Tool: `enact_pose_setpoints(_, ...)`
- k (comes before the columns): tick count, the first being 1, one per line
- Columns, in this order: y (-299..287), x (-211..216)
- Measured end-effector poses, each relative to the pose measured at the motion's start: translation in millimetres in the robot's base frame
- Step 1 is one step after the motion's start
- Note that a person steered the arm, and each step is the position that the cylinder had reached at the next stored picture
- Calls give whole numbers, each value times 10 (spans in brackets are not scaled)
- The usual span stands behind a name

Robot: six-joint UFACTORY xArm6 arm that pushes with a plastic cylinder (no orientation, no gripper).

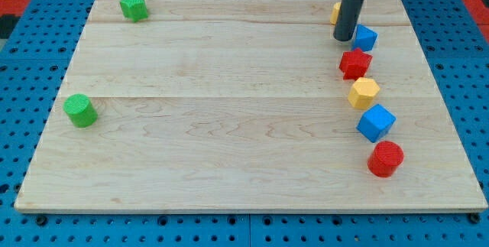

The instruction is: Adjust the blue triangle in between the yellow heart and red star

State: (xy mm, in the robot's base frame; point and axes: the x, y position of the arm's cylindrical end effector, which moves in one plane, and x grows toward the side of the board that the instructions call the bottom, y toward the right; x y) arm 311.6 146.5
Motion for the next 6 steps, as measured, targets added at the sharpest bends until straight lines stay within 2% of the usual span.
enact_pose_setpoints(1, -475, -119)
enact_pose_setpoints(2, 255, -180)
enact_pose_setpoints(4, 545, -236)
enact_pose_setpoints(5, 1310, -129)
enact_pose_setpoints(6, 1109, 159)
